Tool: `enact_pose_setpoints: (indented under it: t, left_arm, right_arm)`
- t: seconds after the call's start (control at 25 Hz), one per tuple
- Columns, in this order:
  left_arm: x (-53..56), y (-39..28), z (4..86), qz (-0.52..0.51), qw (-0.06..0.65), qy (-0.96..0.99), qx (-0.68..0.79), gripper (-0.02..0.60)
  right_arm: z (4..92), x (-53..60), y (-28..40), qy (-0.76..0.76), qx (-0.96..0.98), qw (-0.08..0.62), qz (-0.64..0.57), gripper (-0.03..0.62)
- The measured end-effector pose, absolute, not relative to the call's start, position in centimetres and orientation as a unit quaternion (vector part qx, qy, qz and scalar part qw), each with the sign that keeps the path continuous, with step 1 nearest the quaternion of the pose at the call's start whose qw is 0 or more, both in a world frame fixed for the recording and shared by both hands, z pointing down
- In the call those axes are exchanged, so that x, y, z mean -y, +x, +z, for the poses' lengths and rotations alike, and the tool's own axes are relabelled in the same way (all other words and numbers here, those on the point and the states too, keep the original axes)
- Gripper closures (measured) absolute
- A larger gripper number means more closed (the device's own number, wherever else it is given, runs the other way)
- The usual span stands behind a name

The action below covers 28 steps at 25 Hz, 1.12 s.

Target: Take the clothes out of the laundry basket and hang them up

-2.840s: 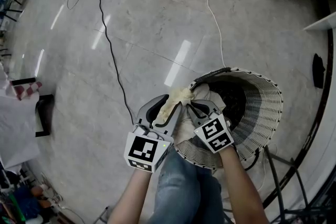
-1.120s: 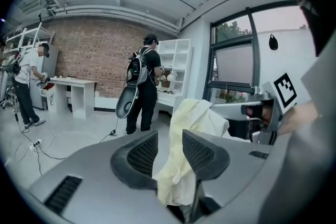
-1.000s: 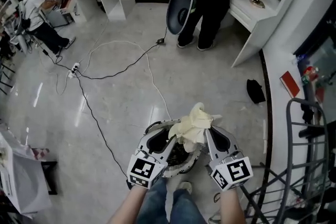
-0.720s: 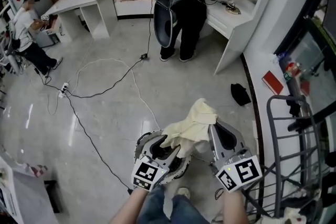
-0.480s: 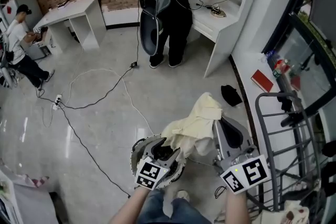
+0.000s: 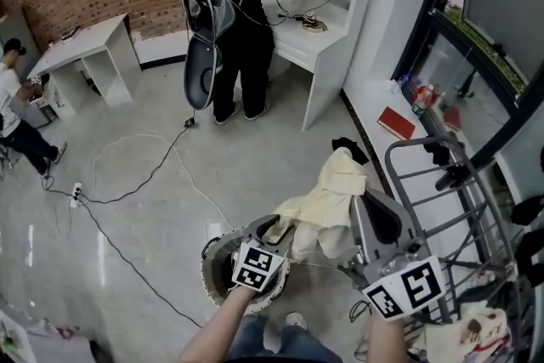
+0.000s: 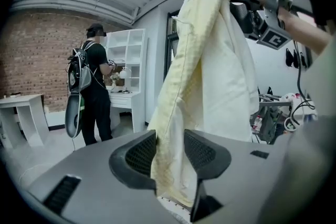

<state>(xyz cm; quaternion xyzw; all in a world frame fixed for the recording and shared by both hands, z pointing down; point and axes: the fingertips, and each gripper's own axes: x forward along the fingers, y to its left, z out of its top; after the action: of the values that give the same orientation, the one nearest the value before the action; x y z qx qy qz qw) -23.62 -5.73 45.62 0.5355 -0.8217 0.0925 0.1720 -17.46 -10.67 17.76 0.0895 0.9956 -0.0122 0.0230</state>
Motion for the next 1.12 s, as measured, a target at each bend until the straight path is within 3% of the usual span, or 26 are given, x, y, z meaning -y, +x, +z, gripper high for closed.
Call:
enact_pose_setpoints:
  t: [0.32, 0.76, 1.12]
  left_arm:
    - [7.5, -21.5, 46.0, 0.117, 0.171, 0.566, 0.798, 0.54]
    - [9.1, -19.5, 41.8, 0.094, 0.151, 0.616, 0.768, 0.552]
    - [11.7, -18.4, 30.1, 0.061, 0.077, 0.662, 0.743, 0.552]
  right_arm:
    - [18.2, 12.9, -14.0, 0.035, -0.999, 0.025, -0.026, 0.58]
    - [18.9, 16.7, -7.4, -0.074, -0.996, 0.033, -0.039, 0.58]
    - [19.6, 19.5, -1.8, -0.176, -0.983, 0.033, -0.042, 0.58]
